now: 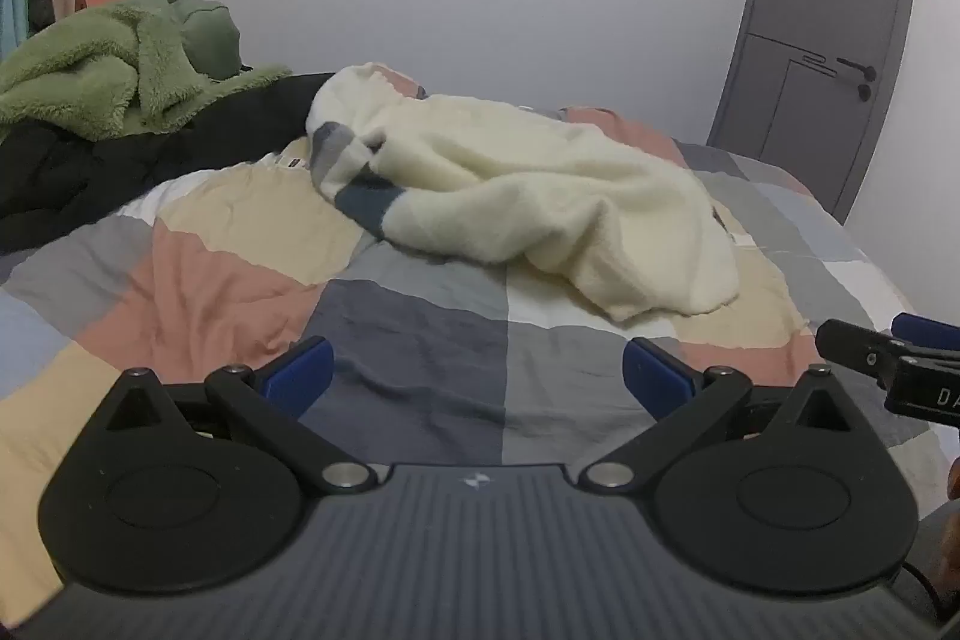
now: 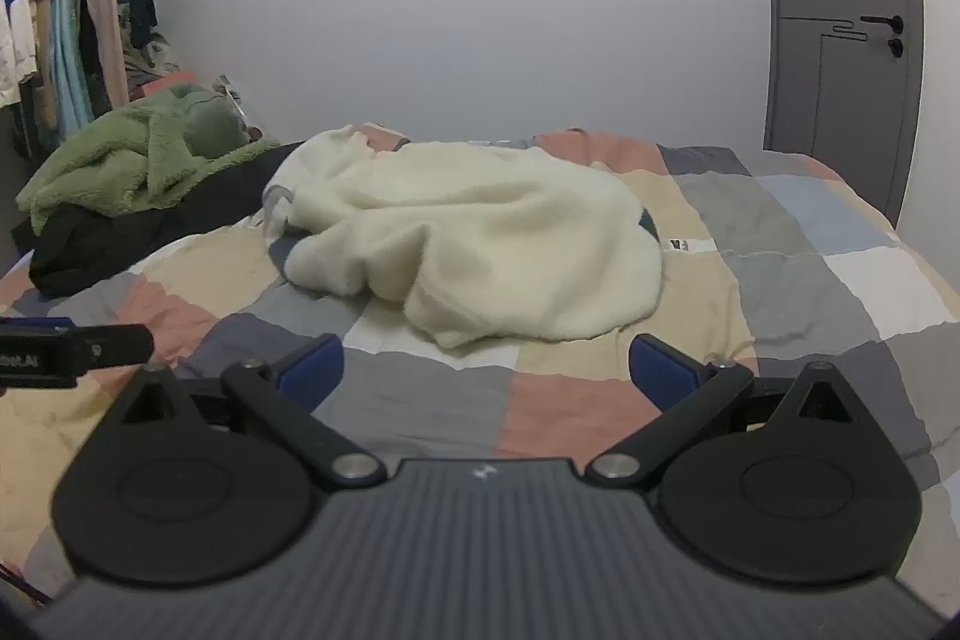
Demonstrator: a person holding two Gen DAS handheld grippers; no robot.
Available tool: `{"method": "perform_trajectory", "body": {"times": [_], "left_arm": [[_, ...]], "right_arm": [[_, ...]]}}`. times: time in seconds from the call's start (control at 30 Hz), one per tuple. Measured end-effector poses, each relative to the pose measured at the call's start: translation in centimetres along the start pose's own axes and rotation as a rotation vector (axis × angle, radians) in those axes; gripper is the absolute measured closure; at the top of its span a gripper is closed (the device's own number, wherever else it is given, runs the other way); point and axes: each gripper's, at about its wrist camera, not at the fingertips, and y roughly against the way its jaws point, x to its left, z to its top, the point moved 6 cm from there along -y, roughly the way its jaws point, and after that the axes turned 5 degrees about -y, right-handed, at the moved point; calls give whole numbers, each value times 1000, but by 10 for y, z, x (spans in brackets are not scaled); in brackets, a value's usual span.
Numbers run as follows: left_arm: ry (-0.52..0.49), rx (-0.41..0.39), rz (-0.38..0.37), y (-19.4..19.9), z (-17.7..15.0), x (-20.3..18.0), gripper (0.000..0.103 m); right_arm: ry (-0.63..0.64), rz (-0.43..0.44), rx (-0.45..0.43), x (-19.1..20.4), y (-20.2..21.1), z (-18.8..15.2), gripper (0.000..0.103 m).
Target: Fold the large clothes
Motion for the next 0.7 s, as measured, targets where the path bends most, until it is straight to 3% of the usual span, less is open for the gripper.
{"method": "perform_trajectory", "body": {"times": [0.13,0.37,0.7], "left_arm": [[-2,1,19,-3,0,6,0],[3,10,31,-14,-4,8,0],[-6,2,46,-16,-4,10,0]], "right_arm": [[3,7,-18,0,2,-2,0],[-18,-9,49,-8,-15,-7,0],[-19,-12,39,-10,-18,-11,0]]}}
